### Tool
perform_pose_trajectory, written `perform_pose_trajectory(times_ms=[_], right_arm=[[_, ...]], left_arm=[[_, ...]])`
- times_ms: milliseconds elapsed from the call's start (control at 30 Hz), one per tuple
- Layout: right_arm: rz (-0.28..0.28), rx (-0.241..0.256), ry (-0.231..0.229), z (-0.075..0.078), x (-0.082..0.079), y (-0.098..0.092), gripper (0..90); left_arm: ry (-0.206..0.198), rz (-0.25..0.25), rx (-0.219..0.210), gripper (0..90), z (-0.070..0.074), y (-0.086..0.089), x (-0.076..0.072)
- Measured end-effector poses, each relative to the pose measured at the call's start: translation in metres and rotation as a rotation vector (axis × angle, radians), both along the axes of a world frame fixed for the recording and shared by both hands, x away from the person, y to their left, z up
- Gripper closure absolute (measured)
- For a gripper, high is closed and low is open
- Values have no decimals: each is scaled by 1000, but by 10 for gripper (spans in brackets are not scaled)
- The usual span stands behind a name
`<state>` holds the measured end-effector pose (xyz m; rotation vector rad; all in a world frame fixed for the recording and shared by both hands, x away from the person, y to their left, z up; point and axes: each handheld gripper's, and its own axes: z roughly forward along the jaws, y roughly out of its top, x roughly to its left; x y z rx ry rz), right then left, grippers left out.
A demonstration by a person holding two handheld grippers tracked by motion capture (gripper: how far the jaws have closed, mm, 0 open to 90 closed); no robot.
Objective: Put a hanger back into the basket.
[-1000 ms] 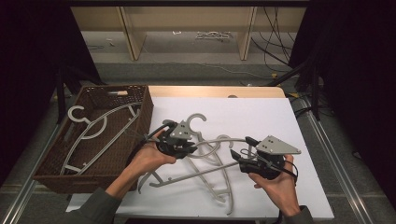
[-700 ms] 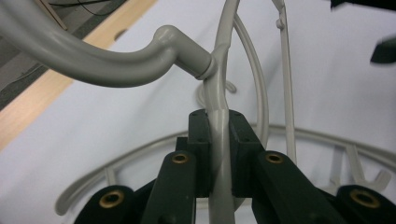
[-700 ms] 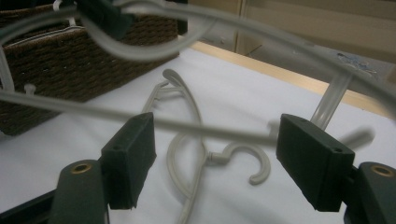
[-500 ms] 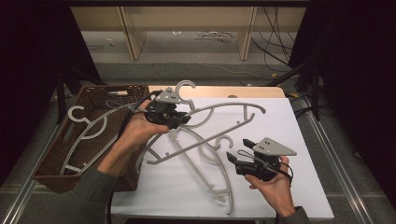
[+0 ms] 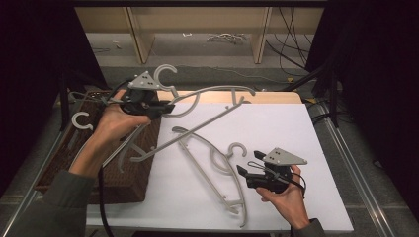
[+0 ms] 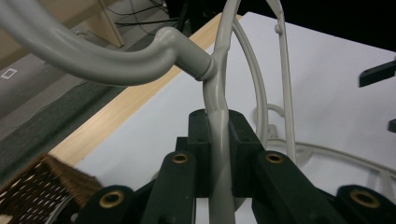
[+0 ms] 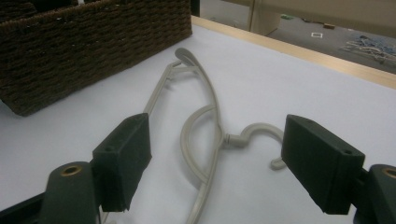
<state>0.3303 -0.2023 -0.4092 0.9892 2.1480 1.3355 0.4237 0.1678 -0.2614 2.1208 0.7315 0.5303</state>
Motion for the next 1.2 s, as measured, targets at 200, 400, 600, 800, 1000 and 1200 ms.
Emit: perform_pose_trajectory(times_ms=[200, 400, 600, 800, 1000, 1200], right_arm=[[2, -3, -1, -2, 1, 1, 258], [-1, -3, 1, -3, 2, 0, 258], [-4, -3, 10, -5, 2, 0, 258], [-11, -15, 21, -5, 2, -1, 258], [-6, -6, 14, -6, 3, -1, 258], [-10, -15, 23, -7, 3, -2, 258]], left_arm=[[4, 80, 20, 819, -3, 37, 4], [-1, 150, 18, 819, -7, 73, 6], [-20, 192, 18, 819, -12, 107, 11], [-31, 239, 20, 819, -21, 129, 11], [-29, 283, 26, 818, -34, 147, 10], [-15, 311, 15, 819, -48, 165, 7]])
